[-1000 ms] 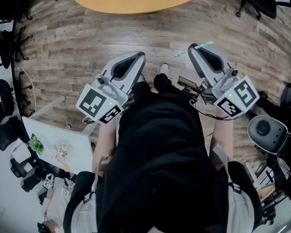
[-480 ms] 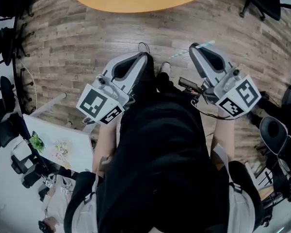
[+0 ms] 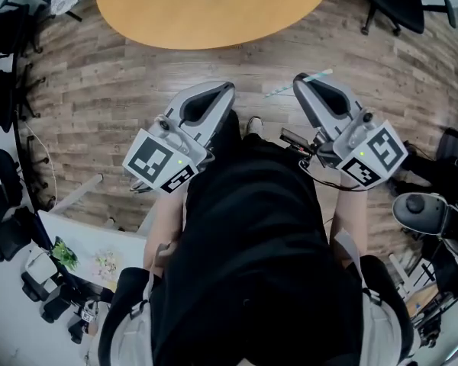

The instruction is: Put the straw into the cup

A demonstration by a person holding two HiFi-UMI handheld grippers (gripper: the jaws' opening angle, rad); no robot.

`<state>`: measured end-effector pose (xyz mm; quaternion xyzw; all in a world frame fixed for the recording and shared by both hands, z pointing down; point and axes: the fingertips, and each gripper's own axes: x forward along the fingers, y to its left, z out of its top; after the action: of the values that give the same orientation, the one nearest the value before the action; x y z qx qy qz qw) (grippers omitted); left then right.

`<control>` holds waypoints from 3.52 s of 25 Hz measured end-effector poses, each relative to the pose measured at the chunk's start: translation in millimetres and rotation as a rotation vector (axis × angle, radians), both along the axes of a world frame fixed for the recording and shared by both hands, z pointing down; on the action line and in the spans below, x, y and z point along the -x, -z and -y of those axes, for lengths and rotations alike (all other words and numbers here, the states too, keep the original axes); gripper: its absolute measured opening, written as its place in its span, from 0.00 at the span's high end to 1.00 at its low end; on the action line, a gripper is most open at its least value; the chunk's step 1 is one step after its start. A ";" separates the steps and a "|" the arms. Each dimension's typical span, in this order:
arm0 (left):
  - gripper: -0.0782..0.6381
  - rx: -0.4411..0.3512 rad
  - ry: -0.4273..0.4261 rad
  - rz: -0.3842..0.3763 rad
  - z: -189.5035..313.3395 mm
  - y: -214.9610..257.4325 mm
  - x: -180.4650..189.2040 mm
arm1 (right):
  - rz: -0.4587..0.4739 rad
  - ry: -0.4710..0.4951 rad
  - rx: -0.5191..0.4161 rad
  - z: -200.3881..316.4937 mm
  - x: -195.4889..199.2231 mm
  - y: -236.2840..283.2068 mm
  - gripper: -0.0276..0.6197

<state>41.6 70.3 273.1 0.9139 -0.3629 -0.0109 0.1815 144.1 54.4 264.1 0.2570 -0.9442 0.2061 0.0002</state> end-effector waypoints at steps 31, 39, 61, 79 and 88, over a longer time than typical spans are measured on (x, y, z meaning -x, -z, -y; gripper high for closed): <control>0.88 0.006 -0.068 -0.051 108.7 -9.4 126.3 | -0.068 -0.144 0.036 111.9 109.0 0.2 0.91; 0.88 0.048 -0.055 -0.041 123.7 -23.4 113.7 | -0.072 -0.130 0.053 130.7 93.0 -4.2 0.91; 0.88 0.046 0.096 0.012 222.5 -11.3 61.4 | 0.001 0.028 0.030 274.4 52.6 -10.3 0.91; 0.88 0.119 0.276 0.022 264.4 -17.0 40.3 | 0.018 0.257 0.099 350.2 98.4 -48.9 0.91; 0.88 0.143 0.313 0.024 272.9 -26.6 32.4 | -0.040 0.306 0.145 383.3 136.0 -93.1 0.91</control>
<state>9.1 -202.6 299.8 0.8310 -0.5029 -0.0026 0.2378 8.1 -328.9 357.2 0.1139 -0.9547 0.2660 0.0691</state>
